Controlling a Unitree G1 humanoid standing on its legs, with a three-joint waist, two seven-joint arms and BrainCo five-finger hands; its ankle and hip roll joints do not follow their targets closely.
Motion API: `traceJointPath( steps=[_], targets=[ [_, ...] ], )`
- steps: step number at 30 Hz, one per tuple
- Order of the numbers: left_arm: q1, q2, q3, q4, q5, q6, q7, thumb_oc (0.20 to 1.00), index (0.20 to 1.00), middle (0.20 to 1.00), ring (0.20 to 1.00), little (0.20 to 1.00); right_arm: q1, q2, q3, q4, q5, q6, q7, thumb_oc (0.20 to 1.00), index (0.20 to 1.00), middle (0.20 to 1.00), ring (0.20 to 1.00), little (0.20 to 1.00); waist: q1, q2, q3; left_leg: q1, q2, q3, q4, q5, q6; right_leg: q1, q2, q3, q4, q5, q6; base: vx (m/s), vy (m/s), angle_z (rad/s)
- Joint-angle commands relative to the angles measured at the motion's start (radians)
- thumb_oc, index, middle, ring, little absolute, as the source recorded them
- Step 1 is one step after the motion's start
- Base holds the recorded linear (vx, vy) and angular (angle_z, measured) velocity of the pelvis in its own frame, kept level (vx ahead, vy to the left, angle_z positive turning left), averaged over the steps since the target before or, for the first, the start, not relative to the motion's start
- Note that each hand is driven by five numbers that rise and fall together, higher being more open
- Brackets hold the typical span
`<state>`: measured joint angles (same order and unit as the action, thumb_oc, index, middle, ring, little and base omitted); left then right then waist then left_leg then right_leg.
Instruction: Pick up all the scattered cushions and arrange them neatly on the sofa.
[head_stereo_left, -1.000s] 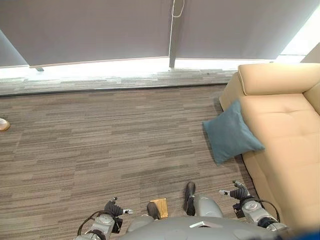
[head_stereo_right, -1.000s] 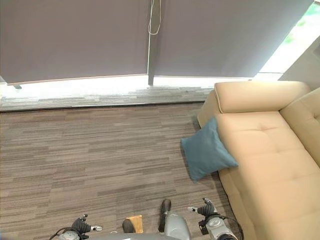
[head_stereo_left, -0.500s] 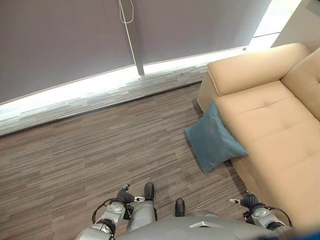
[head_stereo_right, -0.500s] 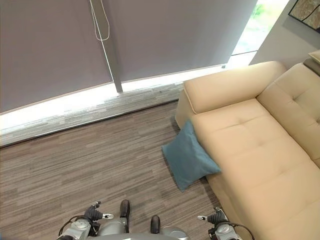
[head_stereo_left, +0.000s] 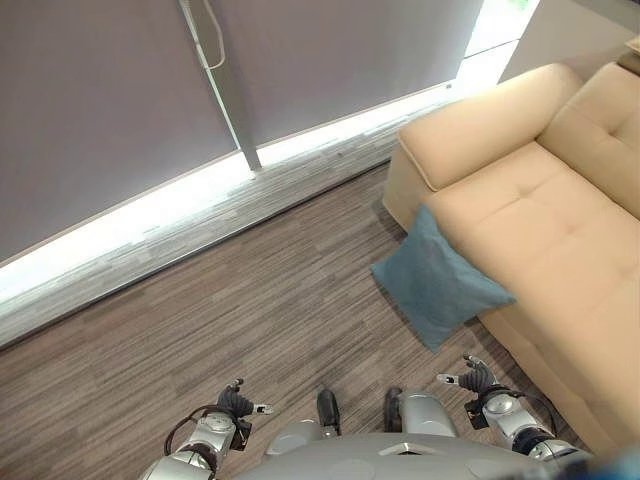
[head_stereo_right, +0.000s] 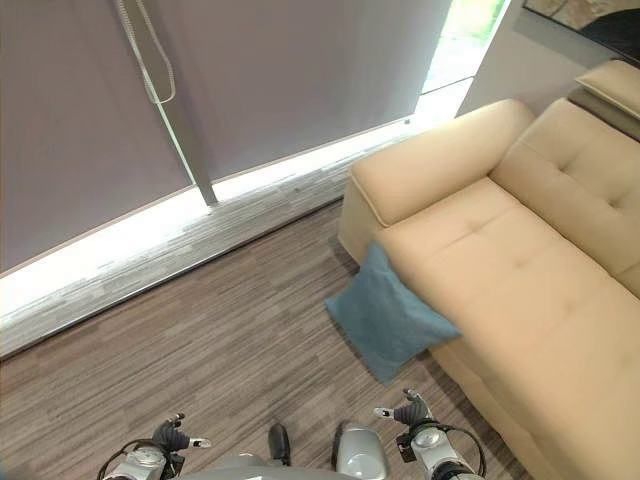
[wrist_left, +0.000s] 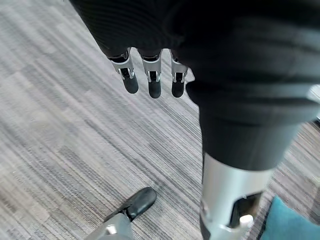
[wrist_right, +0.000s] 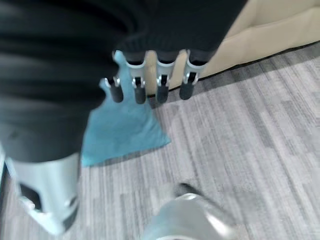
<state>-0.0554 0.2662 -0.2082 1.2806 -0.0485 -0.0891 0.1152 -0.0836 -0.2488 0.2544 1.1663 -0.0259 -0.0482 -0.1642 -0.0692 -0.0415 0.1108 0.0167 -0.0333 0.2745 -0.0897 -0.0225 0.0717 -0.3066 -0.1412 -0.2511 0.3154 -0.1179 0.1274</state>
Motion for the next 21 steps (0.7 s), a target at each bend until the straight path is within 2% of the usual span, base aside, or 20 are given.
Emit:
traceJointPath(
  steps=[1, 3, 4, 6, 7, 8, 10, 14, 15, 16, 17, 19, 21],
  targets=[
    [0.009, 0.005, 0.008, -0.003, 0.016, -0.014, 0.004, 1.000, 1.000, 1.000, 1.000, 1.000, -0.008, -0.047, 0.008, 0.047, -0.030, -0.001, -0.022, 1.000, 1.000, 1.000, 1.000, 1.000, -0.001, -0.014, -0.017, -0.016, -0.004, -0.133, 0.111, -0.095, -0.067, 0.107, 0.061, 0.053, -0.233, 0.137, 0.018, 0.15, -0.100, -0.18],
    [0.005, -0.001, 0.001, -0.005, 0.022, -0.014, 0.004, 1.000, 1.000, 1.000, 1.000, 1.000, 0.003, -0.052, -0.005, 0.055, -0.021, 0.000, -0.026, 1.000, 1.000, 1.000, 1.000, 1.000, -0.009, -0.018, -0.023, -0.011, -0.011, -0.138, 0.132, -0.115, -0.070, 0.120, 0.067, 0.071, -0.247, 0.145, 0.013, 0.15, -0.119, 0.13],
    [0.004, -0.007, -0.007, -0.005, 0.029, -0.014, -0.004, 1.000, 1.000, 1.000, 1.000, 1.000, 0.019, -0.055, -0.019, 0.061, -0.006, -0.004, -0.026, 1.000, 1.000, 1.000, 1.000, 1.000, -0.021, -0.020, -0.032, -0.008, -0.002, -0.133, 0.174, -0.140, -0.088, 0.149, 0.069, 0.070, -0.264, 0.135, 0.000, 0.17, -0.152, -0.09],
    [0.002, -0.011, -0.015, -0.006, 0.036, -0.012, -0.007, 1.000, 1.000, 1.000, 1.000, 1.000, 0.023, -0.062, -0.027, 0.069, 0.001, -0.005, -0.027, 1.000, 1.000, 1.000, 1.000, 1.000, -0.026, -0.032, -0.030, -0.031, 0.014, -0.113, 0.272, -0.154, -0.110, 0.188, 0.062, 0.058, -0.284, 0.130, -0.010, 0.14, -0.149, 0.13],
    [0.000, -0.015, -0.019, -0.008, 0.037, -0.012, -0.008, 1.000, 1.000, 1.000, 1.000, 1.000, 0.023, -0.064, -0.026, 0.070, 0.005, -0.006, -0.029, 1.000, 1.000, 1.000, 1.000, 1.000, -0.025, -0.033, -0.028, -0.043, 0.022, -0.112, 0.313, -0.155, -0.116, 0.203, 0.069, 0.059, -0.293, 0.125, -0.018, 0.11, -0.108, 0.28],
    [-0.002, -0.020, -0.023, -0.013, 0.029, -0.012, -0.007, 1.000, 1.000, 1.000, 1.000, 1.000, 0.022, -0.070, -0.023, 0.075, 0.004, -0.005, -0.029, 1.000, 1.000, 1.000, 1.000, 1.000, -0.017, -0.036, -0.022, -0.081, 0.028, -0.132, 0.355, -0.124, -0.123, 0.230, 0.075, 0.074, -0.312, 0.116, -0.027, 0.10, -0.070, 0.11],
    [-0.005, -0.024, -0.027, -0.018, 0.020, -0.012, -0.007, 1.000, 1.000, 1.000, 1.000, 1.000, 0.024, -0.072, -0.023, 0.080, 0.008, -0.006, -0.030, 1.000, 1.000, 1.000, 1.000, 1.000, -0.011, -0.050, -0.024, -0.122, 0.035, -0.144, 0.340, -0.125, -0.122, 0.250, 0.070, 0.082, -0.327, 0.112, -0.025, 0.14, -0.032, -0.30],
    [-0.007, -0.027, -0.034, -0.008, 0.017, -0.009, -0.006, 1.000, 1.000, 1.000, 1.000, 1.000, 0.028, -0.073, -0.023, 0.087, 0.007, -0.002, -0.035, 1.000, 1.000, 1.000, 1.000, 1.000, 0.010, -0.048, -0.016, -0.177, 0.066, -0.215, 0.224, -0.021, -0.142, 0.288, 0.095, 0.120, -0.337, 0.088, -0.026, 0.15, 0.006, -0.24],
    [-0.007, -0.028, -0.034, -0.007, 0.017, -0.009, -0.006, 1.000, 1.000, 1.000, 1.000, 1.000, 0.029, -0.073, -0.023, 0.087, 0.007, -0.002, -0.035, 1.000, 1.000, 1.000, 1.000, 1.000, 0.010, -0.049, -0.014, -0.174, 0.065, -0.215, 0.222, -0.020, -0.142, 0.290, 0.094, 0.120, -0.337, 0.087, -0.026, 0.14, 0.031, -0.54],
    [-0.008, -0.029, -0.036, -0.001, 0.017, -0.010, -0.003, 1.000, 1.000, 1.000, 1.000, 1.000, 0.028, -0.074, -0.021, 0.086, 0.007, -0.004, -0.038, 1.000, 1.000, 1.000, 1.000, 1.000, 0.020, -0.046, -0.010, -0.200, 0.074, -0.248, 0.189, 0.016, -0.151, 0.306, 0.105, 0.141, -0.336, 0.072, -0.029, 0.14, 0.041, -0.64],
    [-0.008, -0.030, -0.036, 0.000, 0.015, -0.010, -0.003, 1.000, 1.000, 1.000, 1.000, 1.000, 0.027, -0.075, -0.020, 0.086, 0.007, -0.003, -0.037, 1.000, 1.000, 1.000, 1.000, 1.000, 0.022, -0.045, -0.007, -0.206, 0.075, -0.257, 0.180, 0.028, -0.155, 0.314, 0.108, 0.148, -0.334, 0.065, -0.030, 0.19, 0.068, -0.54],
    [-0.005, -0.034, -0.033, 0.004, 0.015, -0.008, -0.006, 1.000, 1.000, 1.000, 1.000, 1.000, 0.028, -0.076, -0.022, 0.087, 0.002, -0.004, -0.036, 1.000, 1.000, 1.000, 1.000, 1.000, 0.023, -0.040, -0.013, -0.194, 0.070, -0.258, 0.167, 0.024, -0.152, 0.326, 0.108, 0.164, -0.333, 0.056, -0.028, 0.21, 0.155, -0.54],
    [0.008, -0.034, -0.023, 0.012, 0.023, -0.002, -0.011, 1.000, 1.000, 1.000, 1.000, 1.000, 0.031, -0.067, -0.027, 0.098, -0.010, 0.001, -0.029, 1.000, 1.000, 1.000, 1.000, 1.000, 0.027, -0.032, -0.031, -0.151, 0.057, -0.233, 0.169, -0.001, -0.134, 0.339, 0.083, 0.201, -0.313, 0.050, -0.013, 0.31, 0.296, -0.83]
  ],
)
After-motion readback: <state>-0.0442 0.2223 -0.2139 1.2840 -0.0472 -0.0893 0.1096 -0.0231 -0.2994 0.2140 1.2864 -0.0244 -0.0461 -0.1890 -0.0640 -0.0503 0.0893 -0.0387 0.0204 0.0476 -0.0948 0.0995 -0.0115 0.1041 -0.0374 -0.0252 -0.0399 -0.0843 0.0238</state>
